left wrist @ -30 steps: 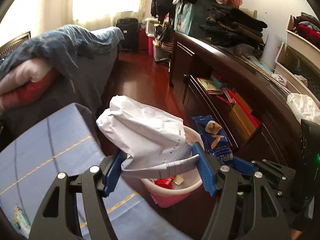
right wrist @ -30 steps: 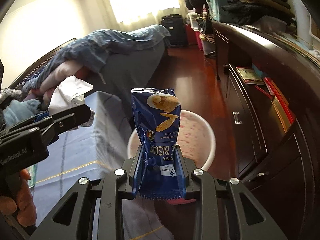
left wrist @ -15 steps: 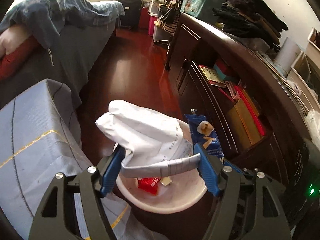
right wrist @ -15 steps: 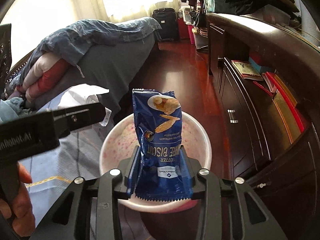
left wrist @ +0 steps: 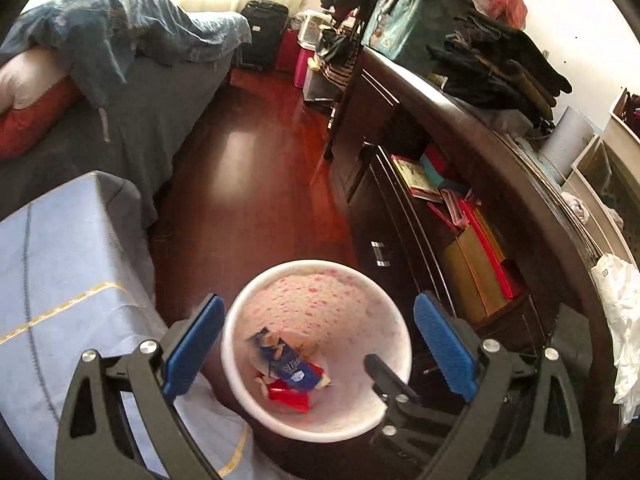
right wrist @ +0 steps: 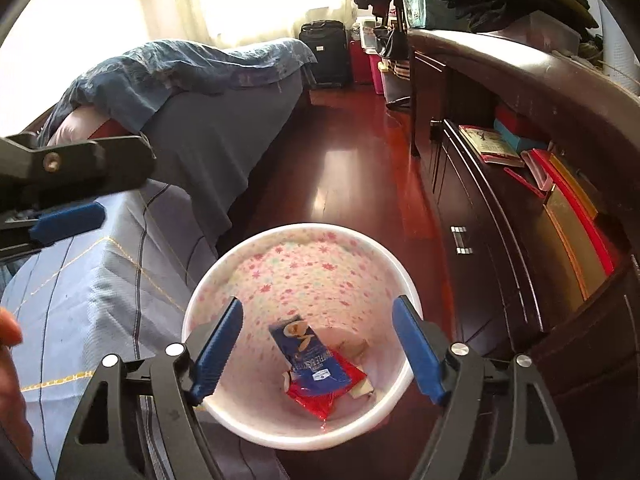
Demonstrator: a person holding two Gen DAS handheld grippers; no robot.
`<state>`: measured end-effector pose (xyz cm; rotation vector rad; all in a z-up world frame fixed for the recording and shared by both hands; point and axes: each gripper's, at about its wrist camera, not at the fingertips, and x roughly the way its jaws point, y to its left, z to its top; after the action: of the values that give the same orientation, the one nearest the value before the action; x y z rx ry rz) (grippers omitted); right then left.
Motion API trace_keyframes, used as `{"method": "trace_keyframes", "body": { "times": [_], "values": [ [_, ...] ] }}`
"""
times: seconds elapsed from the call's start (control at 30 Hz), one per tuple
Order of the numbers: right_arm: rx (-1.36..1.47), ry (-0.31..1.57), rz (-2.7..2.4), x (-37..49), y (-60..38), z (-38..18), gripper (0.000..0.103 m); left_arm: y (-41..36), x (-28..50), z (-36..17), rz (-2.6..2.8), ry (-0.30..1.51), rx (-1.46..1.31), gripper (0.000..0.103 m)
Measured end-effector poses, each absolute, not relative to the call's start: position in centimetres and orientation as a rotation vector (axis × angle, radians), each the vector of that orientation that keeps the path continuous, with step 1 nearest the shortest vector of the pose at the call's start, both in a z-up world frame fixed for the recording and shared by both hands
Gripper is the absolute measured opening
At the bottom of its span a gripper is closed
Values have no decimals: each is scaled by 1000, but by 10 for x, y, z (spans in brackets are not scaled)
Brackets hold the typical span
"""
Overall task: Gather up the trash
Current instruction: 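Grasp the orange foam cube with the left gripper while the right gripper grasps the black cigarette box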
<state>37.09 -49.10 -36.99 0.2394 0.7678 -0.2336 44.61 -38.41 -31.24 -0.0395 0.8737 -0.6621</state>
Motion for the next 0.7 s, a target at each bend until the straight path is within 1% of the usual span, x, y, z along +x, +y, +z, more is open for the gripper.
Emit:
{"method": "trace_keyframes", "body": {
  "times": [0.1,0.2,0.37,0.7],
  "values": [
    [246,771,-236,364,-485,-364,83,-369,440,-305,-631,852,-23,96],
    [254,778,-231,355,-476,-357,86,-351,430,-295,-597,827,-3,96],
    [266,791,-212,339,-457,-344,87,-324,415,-277,-541,783,18,99],
    [216,793,-96,314,-396,-316,91,-252,380,-254,-424,744,22,99]
  ]
}}
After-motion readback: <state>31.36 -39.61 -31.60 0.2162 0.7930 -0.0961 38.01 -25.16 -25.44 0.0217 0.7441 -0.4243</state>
